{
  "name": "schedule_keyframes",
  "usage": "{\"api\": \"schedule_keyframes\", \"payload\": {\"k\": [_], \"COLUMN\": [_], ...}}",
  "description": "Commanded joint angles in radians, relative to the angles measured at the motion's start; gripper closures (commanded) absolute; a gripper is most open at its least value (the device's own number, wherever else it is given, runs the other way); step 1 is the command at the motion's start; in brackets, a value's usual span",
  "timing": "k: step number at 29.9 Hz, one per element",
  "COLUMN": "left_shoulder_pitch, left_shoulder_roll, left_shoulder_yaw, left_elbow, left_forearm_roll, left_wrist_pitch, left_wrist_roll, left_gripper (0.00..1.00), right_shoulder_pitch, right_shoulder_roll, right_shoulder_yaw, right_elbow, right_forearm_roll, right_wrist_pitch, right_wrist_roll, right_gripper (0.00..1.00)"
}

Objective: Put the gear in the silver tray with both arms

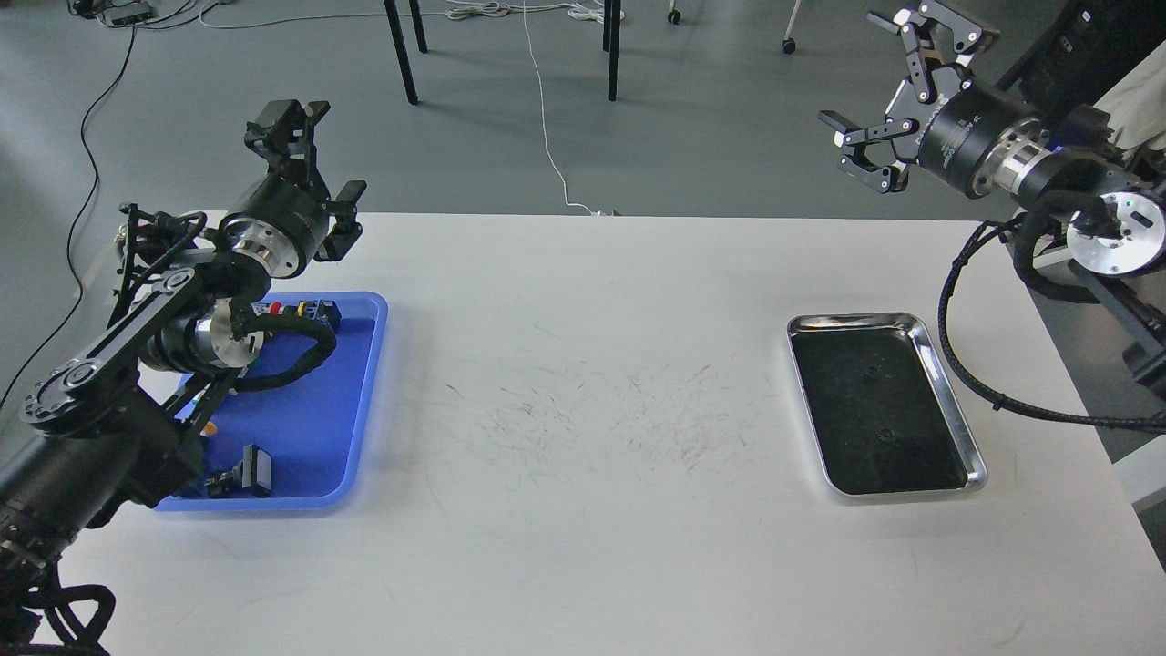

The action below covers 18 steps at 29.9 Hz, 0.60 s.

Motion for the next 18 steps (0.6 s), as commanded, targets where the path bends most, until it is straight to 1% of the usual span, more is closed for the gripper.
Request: {"api": "schedule_keyframes", "payload": {"k": [1, 5, 10, 12, 13, 14, 15, 18], "left_shoulder_pitch": [-0.008, -0.024, -0.011, -0.014, -0.022, -0.027, -0.039, -0.054], "left_shoulder_roll": [-0.024, -0.061, -0.06, -0.067, -0.073, -0.083, -0.087, -0.089], "left_shoulder_yaw": [-0.001, -0.023, -0.023, -0.024, -0.023, -0.023, -0.023, -0.014], "left_elbow": [0.053, 0.058, 0.069, 0.112, 0.147, 0.19, 0.213, 0.221], "left_forearm_roll": [-0.051, -0.083, -0.137, -0.164, -0.178, -0.192, -0.201, -0.212], "left_wrist_pitch": [-0.002, -0.002, -0.009, -0.014, -0.014, -0.017, -0.019, -0.025], "left_wrist_roll": [-0.003, 0.0, -0.002, -0.007, -0.017, -0.037, -0.045, -0.045], "left_gripper": [0.02, 0.02, 0.02, 0.02, 0.02, 0.02, 0.02, 0.02], "right_shoulder_pitch": [-0.141, -0.21, -0.216, -0.218, -0.219, -0.221, -0.222, -0.228], "right_shoulder_roll": [0.106, 0.141, 0.172, 0.186, 0.189, 0.192, 0.195, 0.207], "right_shoulder_yaw": [0.14, 0.177, 0.216, 0.217, 0.217, 0.217, 0.217, 0.217], "right_elbow": [-0.043, -0.04, -0.045, -0.049, -0.051, -0.054, -0.062, -0.071], "right_forearm_roll": [0.013, 0.018, 0.036, 0.036, 0.036, 0.036, 0.036, 0.036], "right_wrist_pitch": [0.07, 0.11, 0.104, 0.104, 0.104, 0.102, 0.102, 0.104], "right_wrist_roll": [-0.004, -0.003, 0.005, 0.01, 0.011, 0.013, 0.013, 0.016], "right_gripper": [0.05, 0.03, 0.02, 0.01, 0.01, 0.01, 0.01, 0.01]}}
